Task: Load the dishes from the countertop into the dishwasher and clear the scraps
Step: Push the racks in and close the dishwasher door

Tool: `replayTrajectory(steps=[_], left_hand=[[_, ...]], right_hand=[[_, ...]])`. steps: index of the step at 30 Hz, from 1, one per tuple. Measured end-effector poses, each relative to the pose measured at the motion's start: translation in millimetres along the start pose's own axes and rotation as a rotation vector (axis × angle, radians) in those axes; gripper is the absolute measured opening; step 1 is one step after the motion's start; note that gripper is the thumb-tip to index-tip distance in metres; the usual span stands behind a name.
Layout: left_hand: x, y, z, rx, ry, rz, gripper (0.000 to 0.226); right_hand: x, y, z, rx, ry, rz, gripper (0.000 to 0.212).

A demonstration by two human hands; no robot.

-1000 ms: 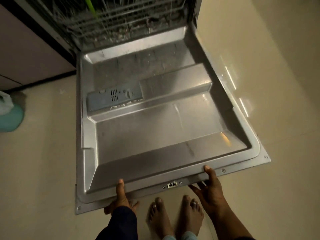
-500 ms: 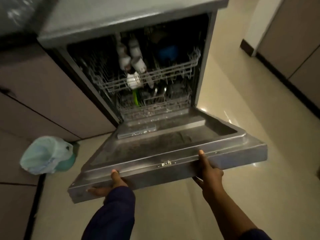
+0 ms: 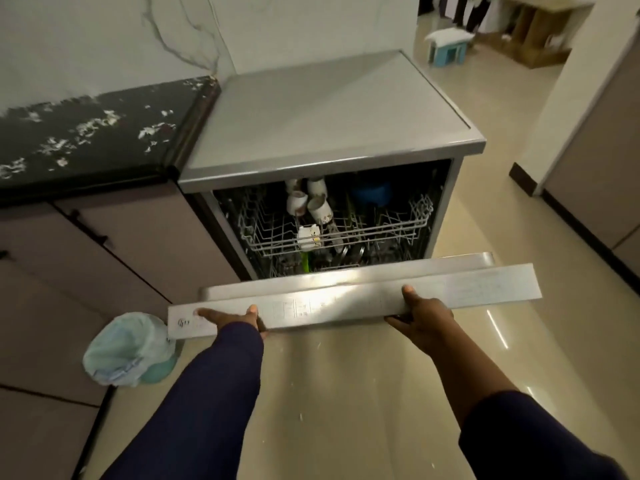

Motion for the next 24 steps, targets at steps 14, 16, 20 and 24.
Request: replayTrajectory(steps=[14, 16, 20, 24], left_hand=[[-81.0, -50.8, 72.1, 0.155, 0.188, -0.072, 0.084], [-96.9, -55.5, 80.7, 0.110, 0.268, -0.033, 0.102], [-123.7, -61.5, 98.0, 0.031, 0.167, 0.040, 0.114], [-144.4, -73.9, 107.7, 0.124, 0.148, 0.036, 0.099]], right_hand=[[-62.3, -36.3, -106.0, 0.011, 0.037, 0.041, 0.055], [-70.6, -46.1, -120.6, 0.024, 0.090, 0.013, 0.055], [-84.4, -64.1, -144.9, 0.035, 0.148, 0.023, 0.051], [-95.0, -76.6, -163.9, 0.011, 0.168, 0.048, 0.050]])
Point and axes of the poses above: each hand's wrist, its own y-axis away from the middle knuckle, its own x-axis out of the back of the hand, z = x × y, the point moved 3 cm from there along -y, towards the middle knuckle, and after that the axes turned 14 degrees about y, right-handed, at the moved point
